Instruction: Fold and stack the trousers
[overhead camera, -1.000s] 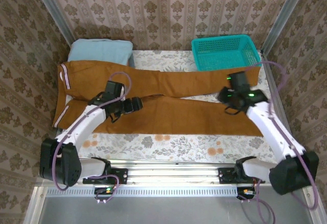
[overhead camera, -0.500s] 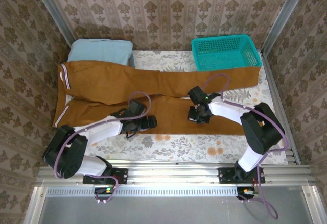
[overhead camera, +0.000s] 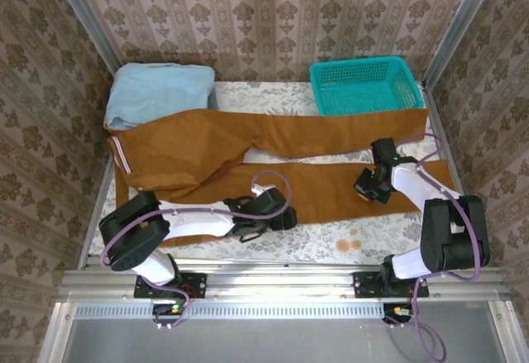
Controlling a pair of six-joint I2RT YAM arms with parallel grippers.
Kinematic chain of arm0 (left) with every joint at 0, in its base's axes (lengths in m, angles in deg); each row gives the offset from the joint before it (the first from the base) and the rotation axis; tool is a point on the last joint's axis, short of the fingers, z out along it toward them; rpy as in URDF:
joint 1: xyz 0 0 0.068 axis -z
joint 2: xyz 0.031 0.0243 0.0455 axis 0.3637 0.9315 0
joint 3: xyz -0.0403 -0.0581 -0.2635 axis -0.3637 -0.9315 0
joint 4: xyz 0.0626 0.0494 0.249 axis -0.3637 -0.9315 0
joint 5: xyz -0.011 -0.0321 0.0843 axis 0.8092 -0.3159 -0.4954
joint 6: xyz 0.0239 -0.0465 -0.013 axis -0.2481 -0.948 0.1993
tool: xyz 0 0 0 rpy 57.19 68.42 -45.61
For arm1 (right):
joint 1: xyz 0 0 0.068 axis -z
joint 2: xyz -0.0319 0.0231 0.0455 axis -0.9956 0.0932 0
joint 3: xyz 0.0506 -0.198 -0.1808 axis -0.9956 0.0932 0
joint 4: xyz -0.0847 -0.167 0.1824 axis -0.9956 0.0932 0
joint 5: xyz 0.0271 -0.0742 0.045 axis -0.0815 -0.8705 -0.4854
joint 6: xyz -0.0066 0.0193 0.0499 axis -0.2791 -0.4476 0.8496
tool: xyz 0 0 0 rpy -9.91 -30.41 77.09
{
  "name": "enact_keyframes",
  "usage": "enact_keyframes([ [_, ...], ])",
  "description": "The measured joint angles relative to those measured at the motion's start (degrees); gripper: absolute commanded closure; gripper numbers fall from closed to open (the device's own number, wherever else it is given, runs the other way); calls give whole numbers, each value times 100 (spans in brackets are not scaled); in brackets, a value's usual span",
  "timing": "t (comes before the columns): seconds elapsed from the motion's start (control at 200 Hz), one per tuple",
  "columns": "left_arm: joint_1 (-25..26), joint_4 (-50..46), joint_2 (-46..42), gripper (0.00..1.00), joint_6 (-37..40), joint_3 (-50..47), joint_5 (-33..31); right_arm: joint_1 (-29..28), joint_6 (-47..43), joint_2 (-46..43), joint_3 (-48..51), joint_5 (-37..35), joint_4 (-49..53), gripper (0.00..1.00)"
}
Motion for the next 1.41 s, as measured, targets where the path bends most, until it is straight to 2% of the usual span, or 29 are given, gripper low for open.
enact_keyframes([
  [0.135, 240, -507, -247, 22, -52, -24, 275, 496, -129, -415, 227, -4, 184, 100],
  [0.325, 114, -1884, -1591, 31, -83, -260, 339, 345, -166, -929, 155, 76, 328, 96],
  [0.4, -308, -2299, -2184, 32, 72, -240, 295, -81, -144, -933, -94, 61, 382, 96],
  [0.47, -1045, -2459, -2549, 32, 319, -221, 249, -592, -96, -723, -420, 42, 365, 100],
  [0.54, -1773, -2479, -2542, 31, 577, -162, 144, -1121, -4, -247, -796, 37, 205, 100],
  [0.615, -2258, -2352, -2205, 31, 815, -74, 7, -1665, 90, 415, -1167, 0, 31, 100],
  [0.745, -2592, -1843, -1458, 31, 1003, -50, -72, -2468, 232, 1447, -1572, -13, -269, 100],
  [0.875, -2712, -1355, -1062, 31, 1014, -256, -94, -2861, 389, 1766, -1384, -9, -470, 100],
  [1.005, -2726, -1060, -1235, 31, 868, -949, -103, -2966, 568, 1410, -782, -24, -831, 100],
  [1.165, -2793, -1202, -2308, 31, 625, -1615, -39, -3257, 820, 619, 116, -7, -1097, 100],
  [1.295, -3163, -1882, -3279, 32, 584, -1921, 72, -3493, 1067, -15, 697, 212, -1029, 100],
  [1.405, -3626, -2251, -3860, 33, 669, -1908, 221, -3491, 1075, -413, 741, 275, -341, 99],
])
